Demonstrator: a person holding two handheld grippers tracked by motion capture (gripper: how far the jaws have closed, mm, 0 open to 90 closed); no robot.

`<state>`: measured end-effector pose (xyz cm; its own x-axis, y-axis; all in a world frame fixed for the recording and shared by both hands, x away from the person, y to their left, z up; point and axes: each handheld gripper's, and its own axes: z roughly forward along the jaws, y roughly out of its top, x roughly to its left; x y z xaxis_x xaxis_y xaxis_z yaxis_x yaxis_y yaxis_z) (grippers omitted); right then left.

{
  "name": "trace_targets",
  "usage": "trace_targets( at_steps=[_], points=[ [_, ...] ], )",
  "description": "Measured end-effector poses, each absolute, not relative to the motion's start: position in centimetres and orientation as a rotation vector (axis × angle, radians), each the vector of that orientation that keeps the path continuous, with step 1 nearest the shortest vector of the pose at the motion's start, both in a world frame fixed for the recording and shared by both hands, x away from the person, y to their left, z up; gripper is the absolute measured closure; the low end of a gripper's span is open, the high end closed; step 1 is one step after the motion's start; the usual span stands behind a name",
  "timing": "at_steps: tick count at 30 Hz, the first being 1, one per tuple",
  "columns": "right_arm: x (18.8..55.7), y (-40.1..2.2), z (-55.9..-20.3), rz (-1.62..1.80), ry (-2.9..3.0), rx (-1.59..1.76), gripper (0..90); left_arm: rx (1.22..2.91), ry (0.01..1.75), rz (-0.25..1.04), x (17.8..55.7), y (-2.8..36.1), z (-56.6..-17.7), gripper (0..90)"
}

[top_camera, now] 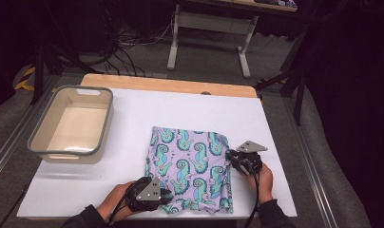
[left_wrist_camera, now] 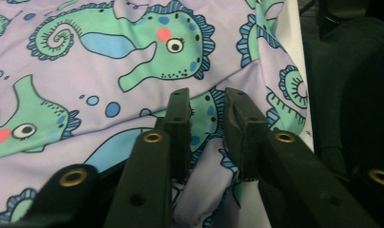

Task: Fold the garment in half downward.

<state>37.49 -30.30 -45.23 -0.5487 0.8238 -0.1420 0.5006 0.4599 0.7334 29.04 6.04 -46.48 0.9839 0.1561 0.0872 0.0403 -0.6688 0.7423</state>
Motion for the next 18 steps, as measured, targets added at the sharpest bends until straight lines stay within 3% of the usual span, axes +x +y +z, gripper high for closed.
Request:
trace_targets(
  at_steps=[18],
  points=[
    [36.9, -30.7, -44.5, 0.965, 2.173, 1.047, 75.2, 2.21, 0.232, 0.25, 29.8, 7.7, -45.2, 72.4]
  ],
)
